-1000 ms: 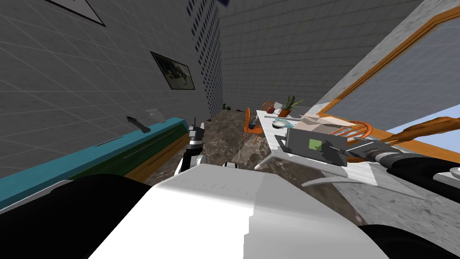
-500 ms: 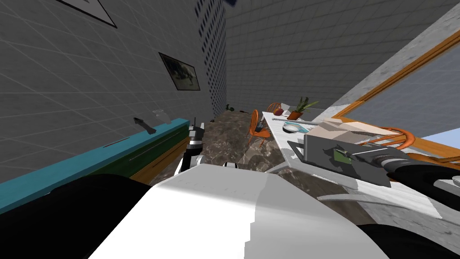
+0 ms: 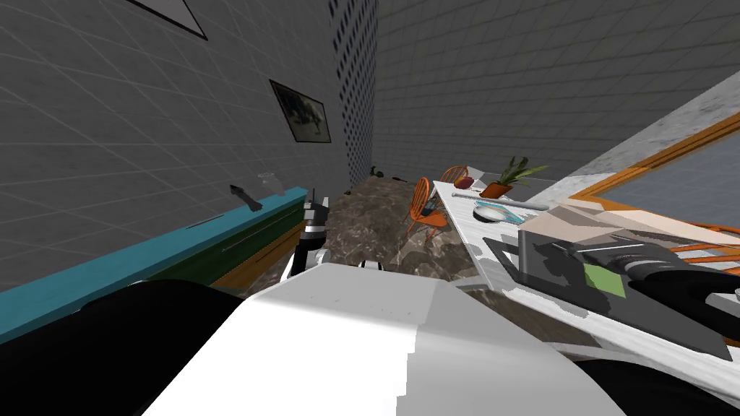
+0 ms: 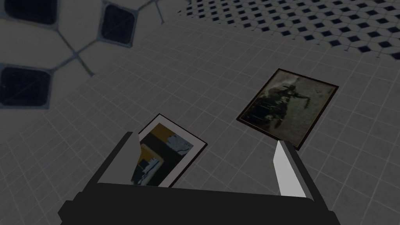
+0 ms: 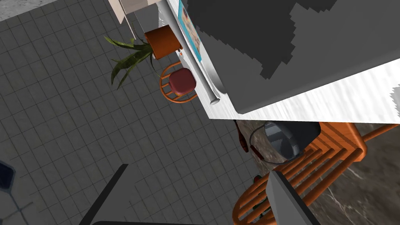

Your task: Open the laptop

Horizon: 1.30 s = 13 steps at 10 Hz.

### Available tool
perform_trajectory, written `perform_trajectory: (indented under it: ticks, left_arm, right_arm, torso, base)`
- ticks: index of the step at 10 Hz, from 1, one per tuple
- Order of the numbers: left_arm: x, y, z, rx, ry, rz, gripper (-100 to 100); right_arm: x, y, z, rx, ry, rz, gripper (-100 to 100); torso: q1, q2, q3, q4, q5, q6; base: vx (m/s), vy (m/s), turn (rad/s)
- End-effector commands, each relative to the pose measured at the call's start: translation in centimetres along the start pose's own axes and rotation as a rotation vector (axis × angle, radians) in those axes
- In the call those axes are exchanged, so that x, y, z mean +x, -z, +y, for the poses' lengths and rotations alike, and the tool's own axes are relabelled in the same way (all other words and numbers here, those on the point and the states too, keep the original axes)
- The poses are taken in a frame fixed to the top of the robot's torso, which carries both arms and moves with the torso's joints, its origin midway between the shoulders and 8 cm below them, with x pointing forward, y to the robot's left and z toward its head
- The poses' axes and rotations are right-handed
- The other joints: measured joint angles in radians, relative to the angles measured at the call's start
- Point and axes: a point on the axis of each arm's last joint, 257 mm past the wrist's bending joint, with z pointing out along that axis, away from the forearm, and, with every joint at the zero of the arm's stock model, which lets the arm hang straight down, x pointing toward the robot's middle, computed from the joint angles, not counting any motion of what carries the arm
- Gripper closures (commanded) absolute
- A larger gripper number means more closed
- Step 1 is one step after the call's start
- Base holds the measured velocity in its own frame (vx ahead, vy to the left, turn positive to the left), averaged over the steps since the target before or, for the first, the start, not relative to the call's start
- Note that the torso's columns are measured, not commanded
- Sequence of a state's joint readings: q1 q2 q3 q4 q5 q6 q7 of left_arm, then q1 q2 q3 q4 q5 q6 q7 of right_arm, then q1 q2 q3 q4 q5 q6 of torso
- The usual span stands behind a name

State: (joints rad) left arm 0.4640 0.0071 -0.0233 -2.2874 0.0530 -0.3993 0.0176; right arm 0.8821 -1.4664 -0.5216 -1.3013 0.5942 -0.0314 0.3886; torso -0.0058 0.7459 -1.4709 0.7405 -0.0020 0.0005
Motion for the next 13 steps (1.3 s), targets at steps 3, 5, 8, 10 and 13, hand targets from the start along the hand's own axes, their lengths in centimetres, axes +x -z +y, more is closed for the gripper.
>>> perform_trajectory:
  ticks: [3, 5, 8, 10, 13]
  left_arm:
    - [0.0, 0.0, 0.0, 0.0, 0.0, 0.0, 0]
    - [0.0, 0.0, 0.0, 0.0, 0.0, 0.0, 0]
    - [0.0, 0.0, 0.0, 0.0, 0.0, 0.0, 0]
    - [0.0, 0.0, 0.0, 0.0, 0.0, 0.0, 0]
    - [0.0, 0.0, 0.0, 0.0, 0.0, 0.0, 0]
  right_arm:
    - [-0.1, 0.0, 0.2, -0.002, 0.0, -0.005, 100]
    - [-0.4, 0.1, 0.3, -0.006, 0.001, -0.015, 100]
    - [-1.7, -0.1, 0.9, -0.07, 0.026, -0.024, -100]
    - [-2.6, -0.3, 1.4, -0.115, 0.04, -0.026, -100]
    - [-3.5, -0.6, 2.4, -0.18, 0.053, -0.024, -100]
  torso:
    - [0.008, -0.012, -0.008, -0.004, 0.003, 0.001]
    - [0.009, -0.013, -0.008, -0.004, 0.003, -0.001]
    - [0.003, -0.009, -0.006, -0.003, 0.001, -0.001]
    - [0.005, -0.008, -0.005, -0.003, 0.002, 0.0]
    - [0.006, -0.009, -0.006, -0.003, 0.002, -0.001]
  base:
    - [0.004, -0.003, -0.148]
    - [0.061, 0.032, -0.191]
    - [0.077, -0.015, -0.08]
    - [0.084, -0.025, -0.078]
    - [0.102, -0.023, -0.08]
